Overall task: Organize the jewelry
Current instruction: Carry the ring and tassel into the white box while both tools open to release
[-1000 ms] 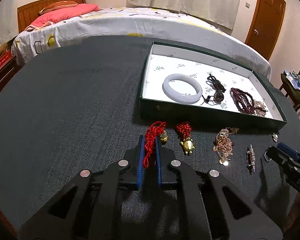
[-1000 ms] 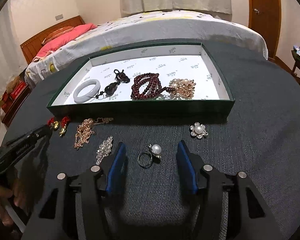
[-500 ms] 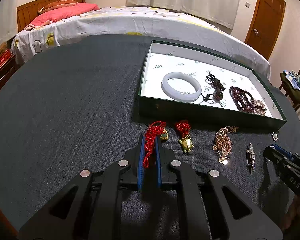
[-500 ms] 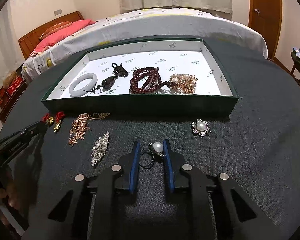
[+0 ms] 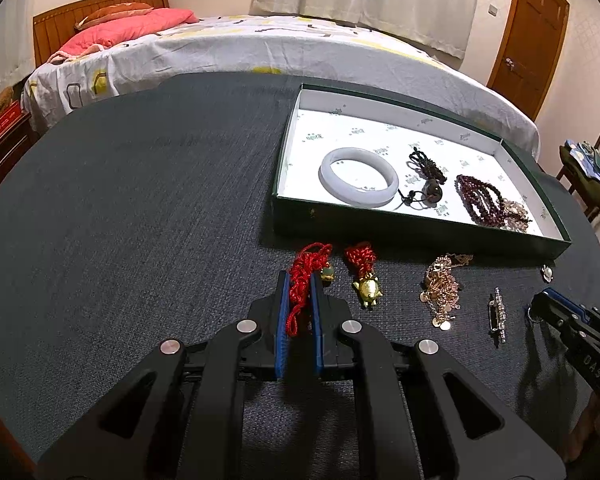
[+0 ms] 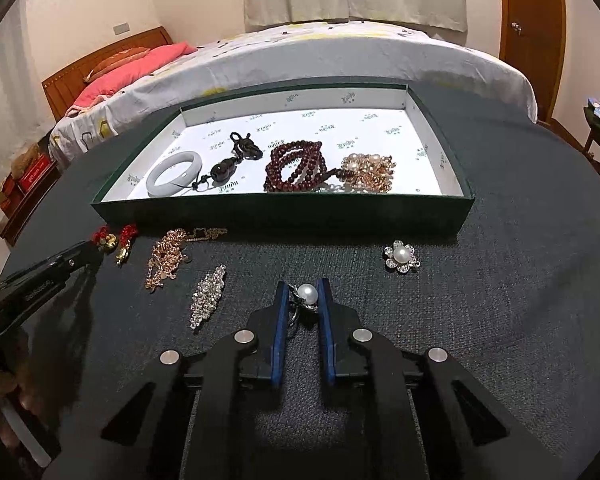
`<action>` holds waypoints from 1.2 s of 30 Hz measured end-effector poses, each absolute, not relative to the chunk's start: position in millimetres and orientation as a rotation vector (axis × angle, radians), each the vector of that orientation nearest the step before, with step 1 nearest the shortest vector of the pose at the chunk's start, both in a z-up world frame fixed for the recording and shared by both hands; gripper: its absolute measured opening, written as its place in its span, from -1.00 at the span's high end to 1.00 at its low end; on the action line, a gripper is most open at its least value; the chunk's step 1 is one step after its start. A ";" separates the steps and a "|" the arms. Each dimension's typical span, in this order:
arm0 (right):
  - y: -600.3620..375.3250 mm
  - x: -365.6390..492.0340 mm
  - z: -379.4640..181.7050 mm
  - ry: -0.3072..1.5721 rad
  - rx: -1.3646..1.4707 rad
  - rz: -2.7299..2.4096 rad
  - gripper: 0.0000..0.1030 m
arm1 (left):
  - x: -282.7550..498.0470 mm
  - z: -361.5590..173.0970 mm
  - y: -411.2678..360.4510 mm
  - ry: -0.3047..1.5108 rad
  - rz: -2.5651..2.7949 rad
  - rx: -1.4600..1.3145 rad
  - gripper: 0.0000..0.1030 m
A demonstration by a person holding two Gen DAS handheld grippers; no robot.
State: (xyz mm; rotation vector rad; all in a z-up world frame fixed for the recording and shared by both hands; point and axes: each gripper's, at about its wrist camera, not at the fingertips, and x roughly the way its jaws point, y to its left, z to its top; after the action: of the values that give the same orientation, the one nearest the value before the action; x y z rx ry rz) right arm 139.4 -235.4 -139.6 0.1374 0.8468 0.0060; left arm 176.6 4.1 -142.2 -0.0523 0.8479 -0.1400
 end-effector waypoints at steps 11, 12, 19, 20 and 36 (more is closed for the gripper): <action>-240.3 135.7 -109.0 0.772 0.143 0.014 0.70 | 170.0 -110.3 -0.9 0.776 -0.165 -0.067 0.80; -240.8 135.6 -104.2 0.760 0.141 0.015 0.70 | 168.7 -104.7 -1.9 0.761 -0.170 -0.068 0.80; -244.2 136.6 -82.8 0.702 0.141 0.023 0.70 | 164.0 -73.7 -6.8 0.692 -0.195 -0.071 0.80; -244.7 137.2 -79.7 0.693 0.140 0.025 0.70 | 164.0 -69.6 -7.8 0.684 -0.198 -0.071 0.80; -267.9 193.7 -32.0 0.539 0.114 0.016 0.70 | 223.4 -24.2 -57.6 0.533 -0.271 -0.050 0.80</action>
State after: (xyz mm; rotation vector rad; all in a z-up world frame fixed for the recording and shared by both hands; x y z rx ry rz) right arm 193.7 -267.9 -32.0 0.1140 0.5387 0.0162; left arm 223.4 -57.6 -24.2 -0.0503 0.5326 -0.2710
